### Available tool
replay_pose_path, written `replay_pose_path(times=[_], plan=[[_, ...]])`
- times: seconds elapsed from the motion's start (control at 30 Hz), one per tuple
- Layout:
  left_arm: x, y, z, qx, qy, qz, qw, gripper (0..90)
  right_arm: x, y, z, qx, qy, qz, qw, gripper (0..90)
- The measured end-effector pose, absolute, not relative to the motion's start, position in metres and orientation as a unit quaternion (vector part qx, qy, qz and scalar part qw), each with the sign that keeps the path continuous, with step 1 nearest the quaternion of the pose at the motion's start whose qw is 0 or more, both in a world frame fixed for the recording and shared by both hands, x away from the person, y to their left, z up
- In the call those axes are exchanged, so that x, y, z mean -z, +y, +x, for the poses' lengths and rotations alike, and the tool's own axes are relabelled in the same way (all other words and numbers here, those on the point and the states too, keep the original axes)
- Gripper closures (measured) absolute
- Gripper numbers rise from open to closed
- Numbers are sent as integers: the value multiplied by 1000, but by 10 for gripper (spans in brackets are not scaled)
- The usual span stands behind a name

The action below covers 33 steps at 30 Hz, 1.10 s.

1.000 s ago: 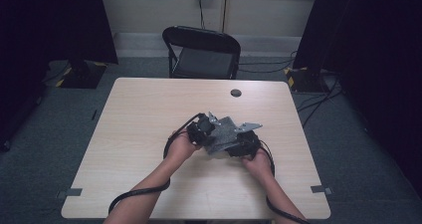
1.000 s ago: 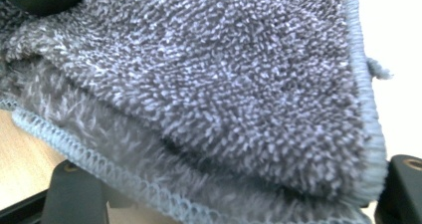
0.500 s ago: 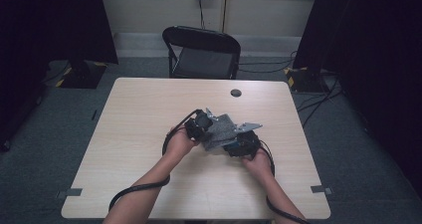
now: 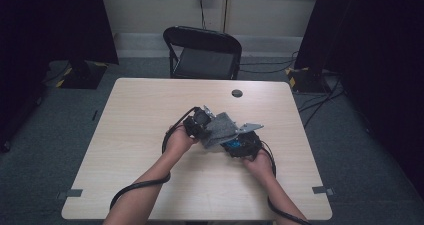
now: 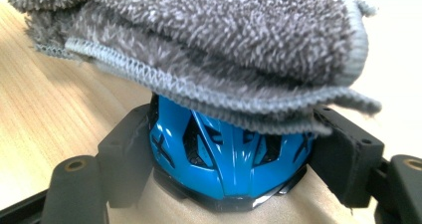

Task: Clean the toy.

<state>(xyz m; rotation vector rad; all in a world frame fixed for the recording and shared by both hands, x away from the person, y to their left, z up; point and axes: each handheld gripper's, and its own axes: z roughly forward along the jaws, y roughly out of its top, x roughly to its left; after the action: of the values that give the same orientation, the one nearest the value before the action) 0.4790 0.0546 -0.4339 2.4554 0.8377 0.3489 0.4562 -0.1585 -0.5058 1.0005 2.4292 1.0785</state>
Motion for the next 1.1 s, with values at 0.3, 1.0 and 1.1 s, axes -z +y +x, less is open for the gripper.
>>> replay_pose_path(times=[0.3,1.0,1.1], plan=[[433,59,488,-130,326,900,258,750,506,-159,456,-375,846,348,150,243],[436,75,505,-142,361,888,245,751,506,-158,456,-376,846,349,150,243],[437,78,506,-142,371,884,248,751,506,-159,456,-376,846,348,150,243]])
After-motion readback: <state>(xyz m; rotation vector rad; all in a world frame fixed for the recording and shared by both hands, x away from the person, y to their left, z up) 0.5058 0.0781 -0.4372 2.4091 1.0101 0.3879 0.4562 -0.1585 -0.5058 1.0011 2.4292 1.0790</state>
